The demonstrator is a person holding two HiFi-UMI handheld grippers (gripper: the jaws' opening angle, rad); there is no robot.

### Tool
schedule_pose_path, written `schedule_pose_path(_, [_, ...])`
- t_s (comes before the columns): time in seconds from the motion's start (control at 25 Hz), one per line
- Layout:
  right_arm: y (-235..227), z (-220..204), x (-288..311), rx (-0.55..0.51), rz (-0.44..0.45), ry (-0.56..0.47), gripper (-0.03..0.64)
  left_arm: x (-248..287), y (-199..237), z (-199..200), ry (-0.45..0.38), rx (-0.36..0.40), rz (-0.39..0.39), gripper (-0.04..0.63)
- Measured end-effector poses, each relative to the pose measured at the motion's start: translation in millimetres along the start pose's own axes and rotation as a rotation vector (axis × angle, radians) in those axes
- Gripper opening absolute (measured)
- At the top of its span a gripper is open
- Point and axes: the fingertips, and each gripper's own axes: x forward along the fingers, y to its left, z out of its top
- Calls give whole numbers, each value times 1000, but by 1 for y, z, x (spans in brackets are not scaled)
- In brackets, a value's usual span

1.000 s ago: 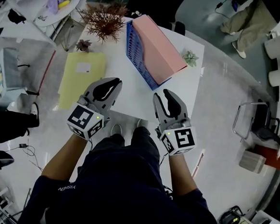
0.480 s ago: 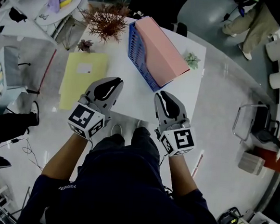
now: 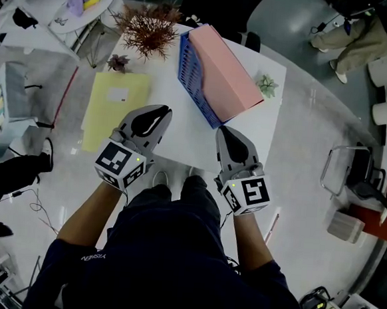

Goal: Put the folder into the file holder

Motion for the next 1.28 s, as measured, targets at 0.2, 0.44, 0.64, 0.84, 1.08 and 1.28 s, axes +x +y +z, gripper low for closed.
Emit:
schedule_pose_path(0.2, [-1,0,4,6,13,6,5,4,2,2,-1,-1,0,52])
schedule_pose_path(0.44, [-5,-3,8,24,16,18,4,7,5,1,0,-6,2,52])
schedule_pose_path(0.64, [-7,-7,11,29,17,27,3,9,7,0,-1,-9,4,48])
schedule_pose_path(0.84, [-7,-8,13,33,21,34,3,9,7,-1,4,-9,8,44])
schedule_pose_path(1.08, [-8,-9,13,39,18,39,3,8,7,-1,5,-7,8,41])
schedule_pose_path(1.28, [-8,-9,14,35,24,39,3,9,7,-1,7,-7,8,40])
